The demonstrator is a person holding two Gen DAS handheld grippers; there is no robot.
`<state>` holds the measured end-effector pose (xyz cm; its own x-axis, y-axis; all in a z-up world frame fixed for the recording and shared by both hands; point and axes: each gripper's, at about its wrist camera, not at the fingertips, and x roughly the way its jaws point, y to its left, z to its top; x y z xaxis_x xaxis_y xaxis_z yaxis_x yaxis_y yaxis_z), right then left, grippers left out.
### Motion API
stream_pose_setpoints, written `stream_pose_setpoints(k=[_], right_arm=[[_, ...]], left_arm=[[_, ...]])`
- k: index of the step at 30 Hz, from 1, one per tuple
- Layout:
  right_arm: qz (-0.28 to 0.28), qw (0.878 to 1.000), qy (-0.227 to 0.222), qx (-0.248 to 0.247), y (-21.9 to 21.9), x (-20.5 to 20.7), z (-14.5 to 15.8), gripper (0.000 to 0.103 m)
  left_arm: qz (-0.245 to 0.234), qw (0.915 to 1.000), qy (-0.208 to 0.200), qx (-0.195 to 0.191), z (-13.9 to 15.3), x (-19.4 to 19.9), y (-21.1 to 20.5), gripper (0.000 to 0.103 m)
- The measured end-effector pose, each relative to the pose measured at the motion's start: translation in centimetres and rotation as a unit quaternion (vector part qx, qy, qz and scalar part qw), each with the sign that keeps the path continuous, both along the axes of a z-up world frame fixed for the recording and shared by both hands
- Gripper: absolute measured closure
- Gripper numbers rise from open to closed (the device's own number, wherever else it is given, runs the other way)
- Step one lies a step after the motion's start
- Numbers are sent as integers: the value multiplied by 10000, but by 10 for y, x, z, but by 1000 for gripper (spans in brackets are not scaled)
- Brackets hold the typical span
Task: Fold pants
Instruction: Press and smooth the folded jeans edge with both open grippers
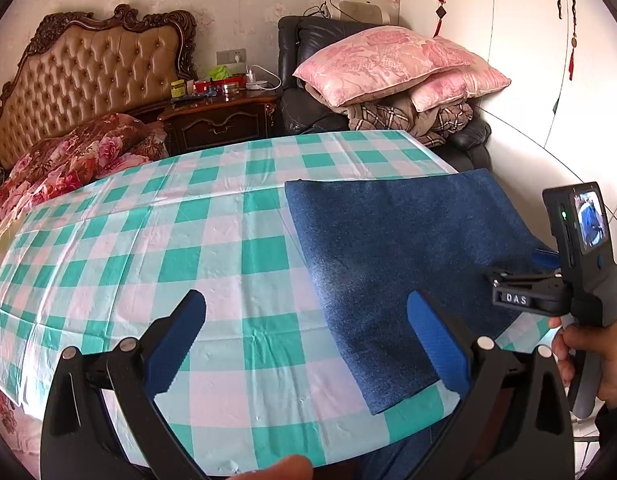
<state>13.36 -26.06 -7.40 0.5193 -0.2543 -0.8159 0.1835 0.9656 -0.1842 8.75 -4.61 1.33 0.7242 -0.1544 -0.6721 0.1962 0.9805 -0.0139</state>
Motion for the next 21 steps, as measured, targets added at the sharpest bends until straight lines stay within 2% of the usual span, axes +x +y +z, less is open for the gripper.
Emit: stream_pose_setpoints(k=[6, 8, 11, 15, 18, 21], right_arm=[[-193, 9989, 152, -398, -5, -12, 9, 18], [-34, 9999, -37, -94, -6, -6, 20, 18], [391, 9973, -428, 457, -1, 25, 38, 18], [660, 9954, -606, 344, -3, 85, 47, 18], [171, 9994, -202, 219, -36, 127, 25, 18], [62, 9963, -204, 832, -65, 132, 15, 17]], left_arm=[[-31, 9999, 119, -6, -5, -2, 5, 2], [-31, 9999, 147, -20, -6, -3, 8, 2], [-112, 9998, 188, -24, -7, -5, 5, 2], [-144, 9996, 227, -47, -11, -5, 4, 2], [-89, 9996, 251, -62, -14, -2, 7, 2], [-26, 9994, 322, -109, -18, 4, 12, 2]])
